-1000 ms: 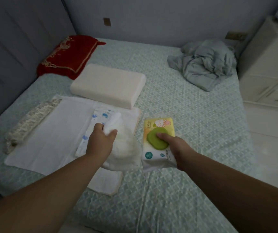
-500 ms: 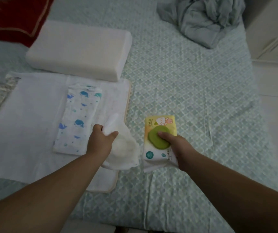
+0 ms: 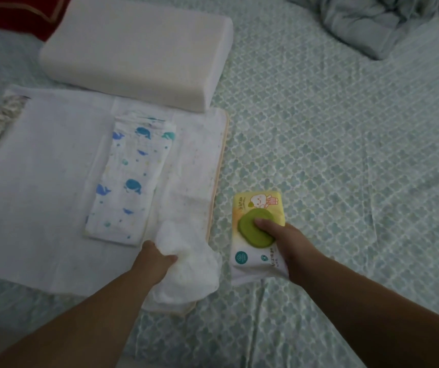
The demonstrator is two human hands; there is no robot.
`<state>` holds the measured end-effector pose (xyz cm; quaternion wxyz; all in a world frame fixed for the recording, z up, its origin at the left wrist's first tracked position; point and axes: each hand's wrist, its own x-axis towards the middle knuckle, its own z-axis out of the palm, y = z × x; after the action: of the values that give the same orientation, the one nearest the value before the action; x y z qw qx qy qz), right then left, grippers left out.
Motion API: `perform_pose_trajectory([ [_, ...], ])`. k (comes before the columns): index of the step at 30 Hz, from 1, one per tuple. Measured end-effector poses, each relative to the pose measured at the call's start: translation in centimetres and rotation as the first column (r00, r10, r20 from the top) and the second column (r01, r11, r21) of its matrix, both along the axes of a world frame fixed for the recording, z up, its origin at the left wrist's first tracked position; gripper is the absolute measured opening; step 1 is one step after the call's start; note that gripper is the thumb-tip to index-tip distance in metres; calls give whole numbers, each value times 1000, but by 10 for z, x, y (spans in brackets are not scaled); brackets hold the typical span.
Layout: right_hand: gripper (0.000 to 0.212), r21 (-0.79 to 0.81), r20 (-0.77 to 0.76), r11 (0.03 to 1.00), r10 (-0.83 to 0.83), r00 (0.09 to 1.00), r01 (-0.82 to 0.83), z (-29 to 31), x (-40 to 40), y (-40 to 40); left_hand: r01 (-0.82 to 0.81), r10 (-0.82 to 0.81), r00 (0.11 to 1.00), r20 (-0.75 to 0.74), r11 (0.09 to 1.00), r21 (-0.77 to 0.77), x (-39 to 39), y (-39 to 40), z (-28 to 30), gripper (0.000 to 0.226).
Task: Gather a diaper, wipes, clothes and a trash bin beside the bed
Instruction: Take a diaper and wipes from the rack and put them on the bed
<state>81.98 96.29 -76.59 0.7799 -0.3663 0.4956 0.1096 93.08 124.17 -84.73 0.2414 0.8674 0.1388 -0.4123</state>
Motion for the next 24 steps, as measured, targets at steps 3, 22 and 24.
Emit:
perform_pose_trajectory([
  [3, 42, 2, -9, 1000, 28, 1000, -28, -9, 11, 7, -20, 24, 998, -62, 998, 62, -4, 7, -5, 82],
  [22, 40, -85, -24, 974, 208, 978, -209, -56, 134, 43, -379, 285, 922, -263, 804, -459, 83, -93, 9, 51],
  [24, 38, -106, -62, 959, 257, 964, -263, -65, 145, 45, -289, 242, 957, -163, 850, -440, 97, -90, 5, 52],
])
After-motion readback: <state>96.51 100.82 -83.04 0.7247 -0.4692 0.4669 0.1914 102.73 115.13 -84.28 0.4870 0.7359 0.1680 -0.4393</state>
